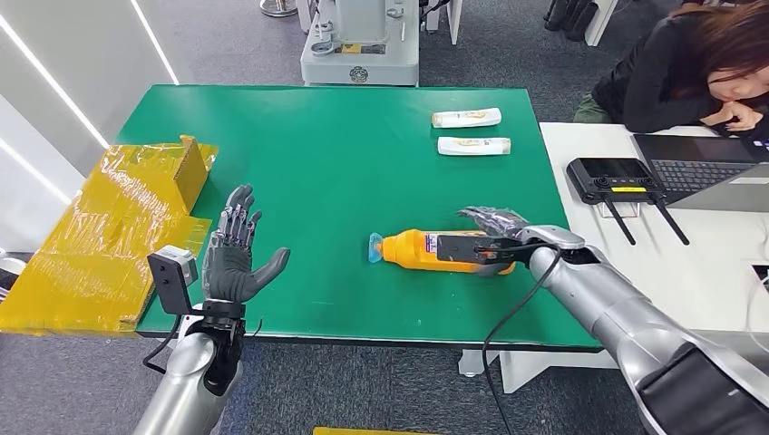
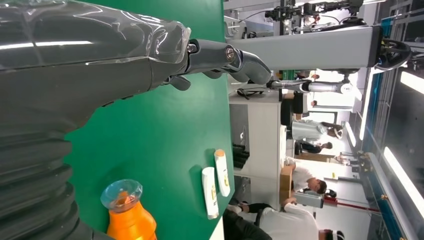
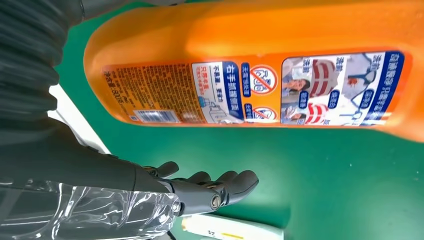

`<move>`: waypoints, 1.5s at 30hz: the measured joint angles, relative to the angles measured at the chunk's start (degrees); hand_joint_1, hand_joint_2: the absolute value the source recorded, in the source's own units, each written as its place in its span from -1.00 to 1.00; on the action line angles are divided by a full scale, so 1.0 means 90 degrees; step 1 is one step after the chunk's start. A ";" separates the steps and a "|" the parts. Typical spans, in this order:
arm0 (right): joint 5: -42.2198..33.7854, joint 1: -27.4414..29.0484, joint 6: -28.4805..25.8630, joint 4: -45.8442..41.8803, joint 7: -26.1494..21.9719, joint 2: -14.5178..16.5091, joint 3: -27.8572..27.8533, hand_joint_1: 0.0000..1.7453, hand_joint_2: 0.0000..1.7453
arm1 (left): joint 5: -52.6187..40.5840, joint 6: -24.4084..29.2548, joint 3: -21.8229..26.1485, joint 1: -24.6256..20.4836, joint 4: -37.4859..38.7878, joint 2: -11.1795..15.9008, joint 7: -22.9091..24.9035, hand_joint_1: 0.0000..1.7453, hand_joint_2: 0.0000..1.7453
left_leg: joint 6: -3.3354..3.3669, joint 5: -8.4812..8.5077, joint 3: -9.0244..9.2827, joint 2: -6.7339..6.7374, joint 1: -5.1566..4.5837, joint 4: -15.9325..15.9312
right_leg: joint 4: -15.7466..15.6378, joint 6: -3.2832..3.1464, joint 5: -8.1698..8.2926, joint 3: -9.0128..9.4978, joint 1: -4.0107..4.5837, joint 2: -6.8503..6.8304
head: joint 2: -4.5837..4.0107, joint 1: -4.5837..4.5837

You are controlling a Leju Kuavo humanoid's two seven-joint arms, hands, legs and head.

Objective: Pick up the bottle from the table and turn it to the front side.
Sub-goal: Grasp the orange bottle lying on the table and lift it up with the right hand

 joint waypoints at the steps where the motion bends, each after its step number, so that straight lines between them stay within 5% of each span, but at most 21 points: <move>1: -0.0001 0.0005 -0.0005 0.0005 -0.0011 0.0001 0.0018 -1.00 1.00 | -0.0005 0.0009 0.0000 0.0001 0.0000 -0.0001 0.0005 -1.00 1.00 | 0.0000 0.0000 0.0000 0.0000 0.0000 0.0000 | 0.0000 0.0000 0.0000 0.0000 0.0000 0.0000 | 0.0000 0.0000; 31: 0.0277 0.0377 -0.0344 0.0141 -0.0163 -0.0253 0.0321 -1.00 1.00 | -0.0032 -0.0044 0.0001 0.0155 0.0136 -0.0038 -0.0059 -1.00 1.00 | 0.0000 0.0000 0.0001 -0.0001 0.0000 0.0001 | -0.0001 0.0000 0.0000 0.0001 -0.0001 -0.0002 | 0.0000 -0.0001; 37: 0.0299 0.0401 -0.0405 0.0136 -0.0171 -0.0286 0.0354 -0.87 1.00 | -0.0032 -0.0025 0.0013 0.0162 0.0171 -0.0035 -0.0115 -1.00 1.00 | 0.0000 0.0000 0.0001 -0.0001 0.0000 0.0000 | -0.0001 0.0000 0.0000 0.0001 0.0000 -0.0002 | 0.0000 0.0000; 40: 0.0329 0.0414 -0.0453 0.0132 -0.0181 -0.0290 0.0377 -0.63 1.00 | -0.0032 -0.0018 0.0029 0.0162 0.0191 -0.0030 -0.0135 -1.00 1.00 | 0.0000 0.0000 0.0001 -0.0001 0.0000 0.0000 | -0.0001 0.0000 0.0000 0.0001 0.0000 -0.0002 | 0.0000 -0.0001; 44: 0.0347 0.0416 -0.0479 0.0103 -0.0186 -0.0303 0.0404 0.45 1.00 | -0.0026 -0.0002 0.0044 0.0165 0.0224 -0.0021 -0.0181 -1.00 1.00 | 0.0000 0.0000 0.0001 0.0000 0.0000 0.0000 | -0.0001 0.0000 0.0000 0.0001 0.0000 -0.0002 | 0.0000 0.0000; 45: 0.0349 0.0416 -0.0489 0.0098 -0.0189 -0.0307 0.0407 0.55 1.00 | -0.0023 0.0005 0.0045 0.0167 0.0231 -0.0019 -0.0198 -1.00 1.00 | 0.0000 0.0000 0.0001 0.0000 0.0000 0.0000 | -0.0001 0.0000 0.0000 0.0001 0.0000 -0.0002 | 0.0000 0.0001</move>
